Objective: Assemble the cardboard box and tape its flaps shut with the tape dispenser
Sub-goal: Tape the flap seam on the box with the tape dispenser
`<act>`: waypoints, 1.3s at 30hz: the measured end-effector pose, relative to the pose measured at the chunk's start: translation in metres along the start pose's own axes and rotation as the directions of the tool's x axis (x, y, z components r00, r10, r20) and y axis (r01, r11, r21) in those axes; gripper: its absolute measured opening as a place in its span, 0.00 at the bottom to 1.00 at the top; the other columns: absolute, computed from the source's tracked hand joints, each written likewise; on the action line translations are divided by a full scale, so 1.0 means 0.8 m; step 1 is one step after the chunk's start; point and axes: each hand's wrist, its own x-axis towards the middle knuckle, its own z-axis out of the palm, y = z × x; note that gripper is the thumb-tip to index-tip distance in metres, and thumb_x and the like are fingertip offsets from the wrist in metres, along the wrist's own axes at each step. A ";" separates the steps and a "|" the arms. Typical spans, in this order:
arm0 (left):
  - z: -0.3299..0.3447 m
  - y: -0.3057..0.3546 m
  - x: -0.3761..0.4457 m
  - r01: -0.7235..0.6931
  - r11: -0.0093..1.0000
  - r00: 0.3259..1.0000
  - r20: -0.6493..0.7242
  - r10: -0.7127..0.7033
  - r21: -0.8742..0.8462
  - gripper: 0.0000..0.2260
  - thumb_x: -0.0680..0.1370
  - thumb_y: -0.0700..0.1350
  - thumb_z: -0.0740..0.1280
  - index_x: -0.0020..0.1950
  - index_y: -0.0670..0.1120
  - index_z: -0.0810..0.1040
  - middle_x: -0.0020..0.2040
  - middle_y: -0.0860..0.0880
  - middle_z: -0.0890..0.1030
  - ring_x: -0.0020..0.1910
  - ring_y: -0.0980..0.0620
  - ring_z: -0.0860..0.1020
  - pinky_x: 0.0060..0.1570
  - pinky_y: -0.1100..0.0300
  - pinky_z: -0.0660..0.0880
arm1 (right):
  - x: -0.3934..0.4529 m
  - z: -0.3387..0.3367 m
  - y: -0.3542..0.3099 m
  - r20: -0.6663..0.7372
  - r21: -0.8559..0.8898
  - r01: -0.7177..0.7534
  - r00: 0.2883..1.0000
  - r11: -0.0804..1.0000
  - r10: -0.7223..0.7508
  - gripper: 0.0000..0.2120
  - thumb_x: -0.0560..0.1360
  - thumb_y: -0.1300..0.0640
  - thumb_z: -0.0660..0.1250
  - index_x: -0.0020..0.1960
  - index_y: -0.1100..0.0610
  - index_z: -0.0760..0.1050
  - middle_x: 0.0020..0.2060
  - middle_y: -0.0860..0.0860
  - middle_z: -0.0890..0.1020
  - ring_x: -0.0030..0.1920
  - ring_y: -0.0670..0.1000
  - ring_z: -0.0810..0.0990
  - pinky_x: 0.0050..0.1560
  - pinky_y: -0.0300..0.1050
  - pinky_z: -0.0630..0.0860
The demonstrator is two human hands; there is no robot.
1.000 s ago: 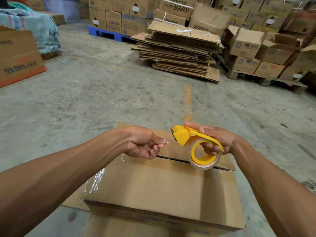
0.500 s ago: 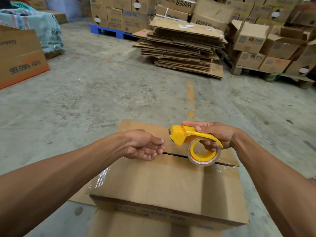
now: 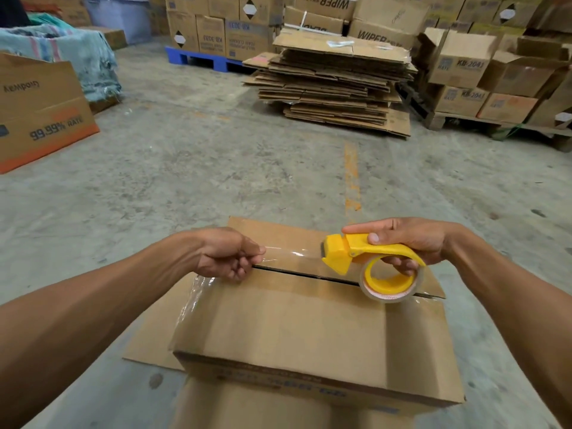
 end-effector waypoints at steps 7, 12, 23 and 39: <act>-0.003 -0.004 0.015 -0.151 0.989 0.964 -0.220 0.148 0.007 0.10 0.80 0.43 0.63 0.40 0.47 0.70 0.29 0.50 0.70 0.26 0.55 0.61 0.30 0.62 0.61 | 0.038 0.024 -0.005 -0.049 -0.167 -0.014 0.999 0.986 0.006 0.22 0.74 0.54 0.70 0.67 0.45 0.77 0.40 0.62 0.78 0.25 0.51 0.74 0.21 0.39 0.74; -0.035 -0.016 0.018 -0.309 0.931 0.854 -0.375 0.361 0.191 0.10 0.81 0.40 0.63 0.39 0.46 0.72 0.31 0.48 0.71 0.26 0.53 0.64 0.27 0.61 0.63 | 0.071 0.043 -0.010 -0.078 -0.260 0.092 0.990 0.961 -0.116 0.22 0.70 0.51 0.73 0.64 0.42 0.79 0.43 0.56 0.82 0.27 0.54 0.75 0.22 0.40 0.76; -0.084 -0.067 0.028 -0.213 0.888 0.777 -0.480 0.407 0.408 0.09 0.81 0.46 0.64 0.45 0.41 0.73 0.34 0.45 0.74 0.31 0.49 0.64 0.28 0.58 0.63 | 0.137 0.083 -0.002 -0.117 -0.411 0.083 0.983 0.908 -0.143 0.16 0.71 0.49 0.76 0.57 0.38 0.82 0.57 0.38 0.82 0.59 0.55 0.81 0.58 0.60 0.78; -0.096 -0.086 0.046 -0.206 0.904 0.745 -0.539 0.393 0.375 0.09 0.81 0.47 0.63 0.49 0.42 0.77 0.33 0.46 0.75 0.32 0.47 0.67 0.31 0.59 0.65 | 0.149 0.087 -0.005 -0.083 -0.390 0.095 0.987 0.916 -0.137 0.17 0.72 0.51 0.74 0.60 0.42 0.81 0.60 0.41 0.81 0.46 0.41 0.83 0.39 0.36 0.79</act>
